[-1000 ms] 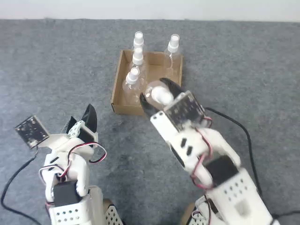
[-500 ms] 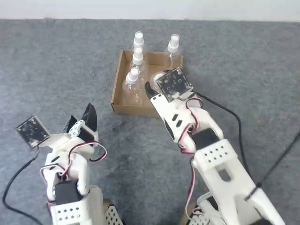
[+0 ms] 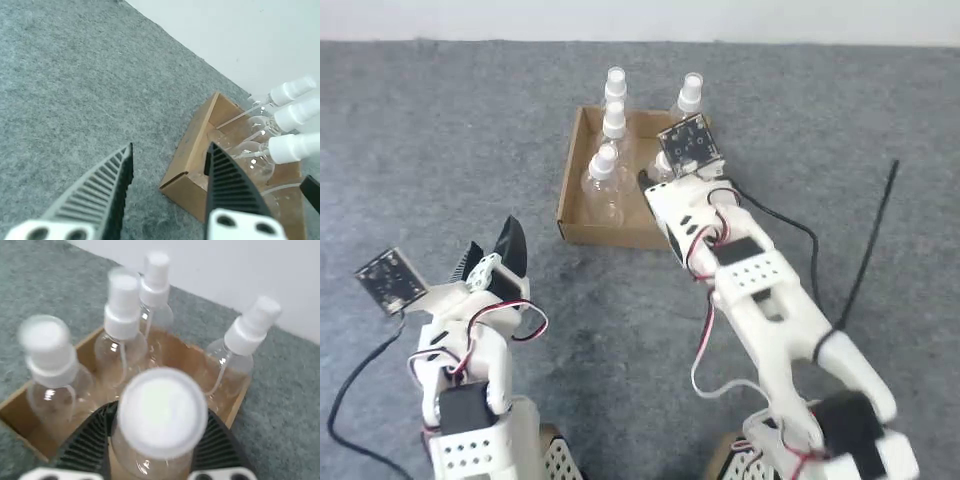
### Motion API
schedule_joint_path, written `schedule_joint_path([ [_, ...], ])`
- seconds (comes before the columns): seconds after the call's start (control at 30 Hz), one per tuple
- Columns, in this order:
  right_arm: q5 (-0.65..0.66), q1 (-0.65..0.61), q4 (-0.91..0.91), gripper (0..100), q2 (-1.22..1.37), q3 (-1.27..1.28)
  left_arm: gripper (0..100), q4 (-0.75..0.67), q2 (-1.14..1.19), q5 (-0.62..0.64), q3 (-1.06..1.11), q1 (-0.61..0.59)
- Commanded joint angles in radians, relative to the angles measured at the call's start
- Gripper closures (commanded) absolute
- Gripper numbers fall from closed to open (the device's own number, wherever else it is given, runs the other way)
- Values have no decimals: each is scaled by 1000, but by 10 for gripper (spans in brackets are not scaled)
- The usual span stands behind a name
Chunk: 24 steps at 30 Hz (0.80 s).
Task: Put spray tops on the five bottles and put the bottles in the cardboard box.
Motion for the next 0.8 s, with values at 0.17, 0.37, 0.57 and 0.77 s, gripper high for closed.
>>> schedule_joint_path([
  [0.17, -17, 18, -27, 986, 111, -132, 782, -31, -15, 0, -10, -3],
  [0.37, -18, 18, -36, 983, 168, -138, 782, -29, -15, 0, -10, -3],
  [0.57, -69, 19, -28, 976, 185, -137, 782, -29, -15, 0, -10, -3],
  [0.77, -87, 19, -27, 842, 185, -129, 782, -29, -15, 0, -10, -3],
])
